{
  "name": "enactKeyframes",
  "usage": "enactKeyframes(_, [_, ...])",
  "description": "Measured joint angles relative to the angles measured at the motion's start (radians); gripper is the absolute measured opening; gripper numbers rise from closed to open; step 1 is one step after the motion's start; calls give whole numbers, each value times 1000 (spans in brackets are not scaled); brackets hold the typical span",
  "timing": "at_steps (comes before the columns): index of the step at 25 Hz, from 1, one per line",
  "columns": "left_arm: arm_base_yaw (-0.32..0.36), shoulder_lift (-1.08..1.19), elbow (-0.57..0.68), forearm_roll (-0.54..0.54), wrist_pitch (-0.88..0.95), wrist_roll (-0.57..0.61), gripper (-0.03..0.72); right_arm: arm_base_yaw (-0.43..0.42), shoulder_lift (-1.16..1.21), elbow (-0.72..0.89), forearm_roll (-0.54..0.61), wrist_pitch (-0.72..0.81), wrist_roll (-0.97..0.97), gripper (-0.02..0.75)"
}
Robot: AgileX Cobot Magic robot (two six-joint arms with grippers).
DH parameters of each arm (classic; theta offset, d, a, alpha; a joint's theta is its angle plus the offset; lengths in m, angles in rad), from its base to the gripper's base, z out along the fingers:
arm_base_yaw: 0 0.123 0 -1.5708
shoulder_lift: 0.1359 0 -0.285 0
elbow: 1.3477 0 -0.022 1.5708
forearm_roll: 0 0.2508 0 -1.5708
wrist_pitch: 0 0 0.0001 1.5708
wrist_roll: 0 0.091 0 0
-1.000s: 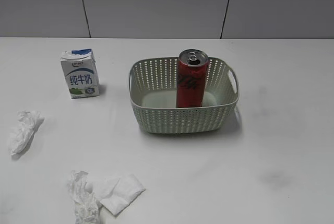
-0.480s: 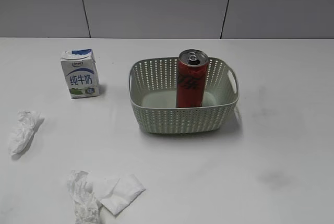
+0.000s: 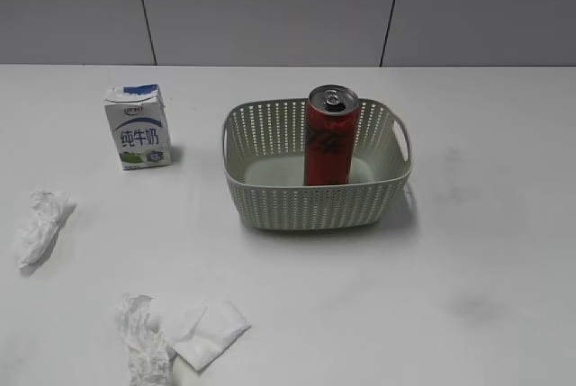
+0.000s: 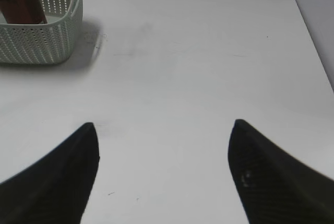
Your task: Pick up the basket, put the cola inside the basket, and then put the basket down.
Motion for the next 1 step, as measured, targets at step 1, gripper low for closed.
enactKeyframes(1, [0, -23, 0, 1, 0, 0, 590, 0, 0, 0, 0, 0, 0, 586])
